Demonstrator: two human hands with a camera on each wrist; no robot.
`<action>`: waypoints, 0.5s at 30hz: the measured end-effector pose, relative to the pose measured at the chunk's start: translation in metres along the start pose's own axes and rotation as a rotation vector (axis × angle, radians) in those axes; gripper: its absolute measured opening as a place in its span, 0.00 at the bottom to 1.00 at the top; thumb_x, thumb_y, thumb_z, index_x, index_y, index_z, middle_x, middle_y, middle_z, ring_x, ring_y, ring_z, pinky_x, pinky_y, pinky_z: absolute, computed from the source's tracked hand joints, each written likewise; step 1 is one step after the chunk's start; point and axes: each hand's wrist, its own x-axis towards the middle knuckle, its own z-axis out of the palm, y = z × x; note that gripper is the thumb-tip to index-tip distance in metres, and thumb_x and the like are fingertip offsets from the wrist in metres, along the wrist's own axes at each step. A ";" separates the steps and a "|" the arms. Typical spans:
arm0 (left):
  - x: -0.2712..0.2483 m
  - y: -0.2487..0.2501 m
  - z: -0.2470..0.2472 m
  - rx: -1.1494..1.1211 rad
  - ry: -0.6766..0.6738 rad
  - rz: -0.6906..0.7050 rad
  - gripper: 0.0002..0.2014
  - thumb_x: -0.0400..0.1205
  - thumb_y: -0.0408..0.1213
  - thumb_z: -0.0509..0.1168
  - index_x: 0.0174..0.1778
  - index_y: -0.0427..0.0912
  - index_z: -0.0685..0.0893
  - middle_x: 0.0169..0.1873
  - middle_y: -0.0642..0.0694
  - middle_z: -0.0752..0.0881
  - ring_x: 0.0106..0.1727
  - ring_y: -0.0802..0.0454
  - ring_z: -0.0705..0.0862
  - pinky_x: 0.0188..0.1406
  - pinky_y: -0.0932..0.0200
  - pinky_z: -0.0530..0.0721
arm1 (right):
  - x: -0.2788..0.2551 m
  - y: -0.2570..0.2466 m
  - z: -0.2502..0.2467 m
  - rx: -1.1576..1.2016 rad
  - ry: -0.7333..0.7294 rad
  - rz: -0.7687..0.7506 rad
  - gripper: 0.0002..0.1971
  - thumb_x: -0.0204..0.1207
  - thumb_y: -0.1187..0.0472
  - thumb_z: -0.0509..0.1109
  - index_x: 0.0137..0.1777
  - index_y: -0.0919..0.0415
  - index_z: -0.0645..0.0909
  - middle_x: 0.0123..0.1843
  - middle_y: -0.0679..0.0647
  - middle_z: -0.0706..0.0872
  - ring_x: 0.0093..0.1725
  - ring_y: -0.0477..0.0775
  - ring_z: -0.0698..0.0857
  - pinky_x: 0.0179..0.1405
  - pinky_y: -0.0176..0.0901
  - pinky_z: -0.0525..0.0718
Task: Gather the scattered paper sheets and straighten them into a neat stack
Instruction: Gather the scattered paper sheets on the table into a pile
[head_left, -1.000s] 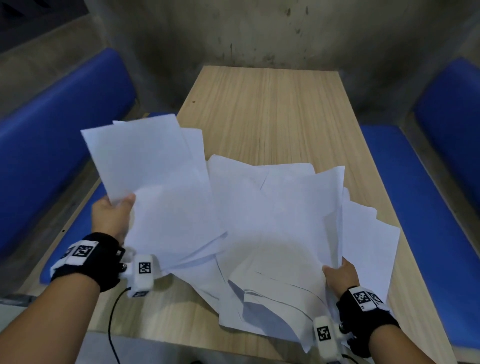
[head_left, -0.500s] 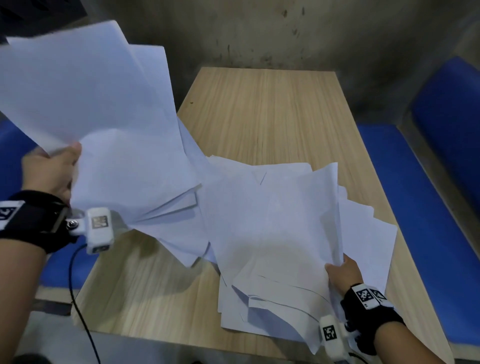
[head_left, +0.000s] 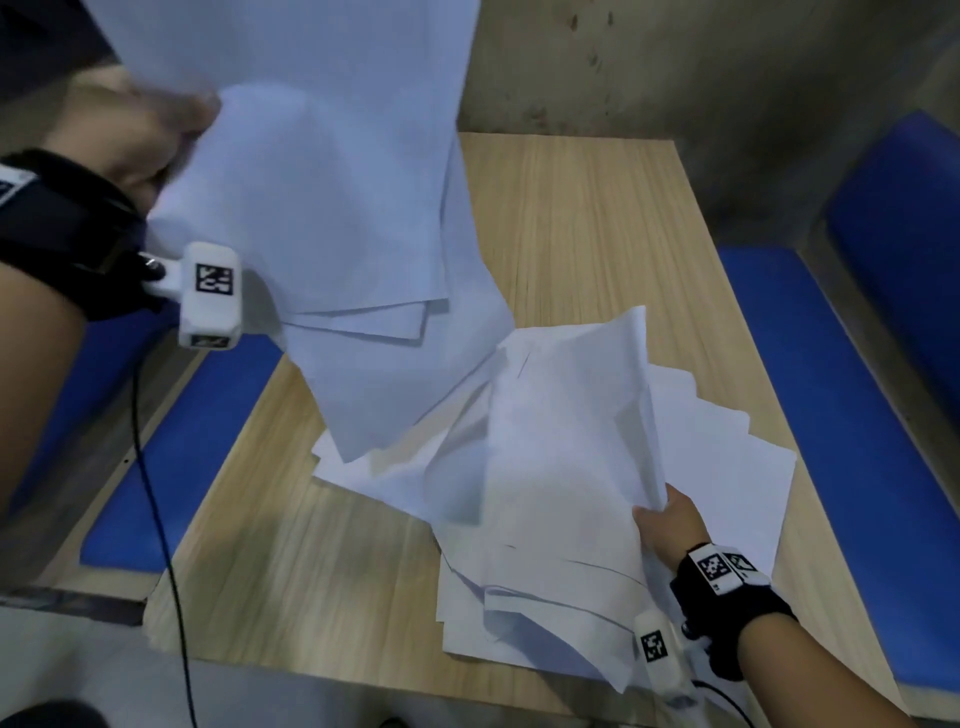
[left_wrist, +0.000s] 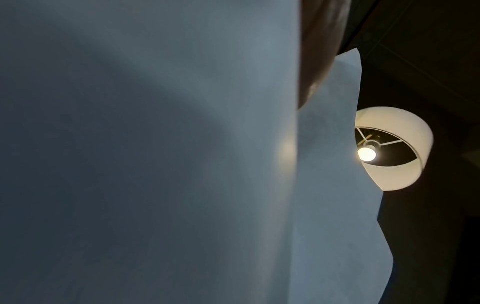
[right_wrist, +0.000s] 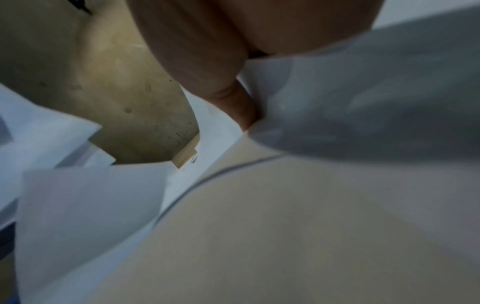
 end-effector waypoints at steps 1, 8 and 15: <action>-0.011 0.019 0.023 -0.035 -0.078 -0.064 0.20 0.68 0.52 0.77 0.52 0.46 0.90 0.50 0.63 0.91 0.47 0.54 0.93 0.53 0.45 0.89 | 0.001 0.001 0.003 -0.014 -0.009 -0.002 0.10 0.77 0.73 0.60 0.55 0.69 0.79 0.46 0.64 0.83 0.42 0.59 0.79 0.39 0.42 0.75; -0.093 0.106 0.109 0.062 -0.168 0.070 0.12 0.81 0.38 0.68 0.32 0.49 0.78 0.14 0.64 0.82 0.18 0.70 0.80 0.24 0.77 0.75 | 0.006 0.003 0.007 -0.027 0.000 0.020 0.16 0.77 0.74 0.60 0.63 0.73 0.78 0.38 0.55 0.80 0.41 0.58 0.77 0.35 0.38 0.74; -0.092 0.113 0.128 0.150 -0.258 -0.049 0.23 0.58 0.63 0.76 0.31 0.47 0.80 0.28 0.46 0.84 0.32 0.48 0.79 0.37 0.52 0.74 | 0.004 0.005 0.000 0.019 -0.017 0.035 0.09 0.75 0.74 0.61 0.52 0.65 0.76 0.41 0.58 0.81 0.43 0.59 0.78 0.40 0.40 0.75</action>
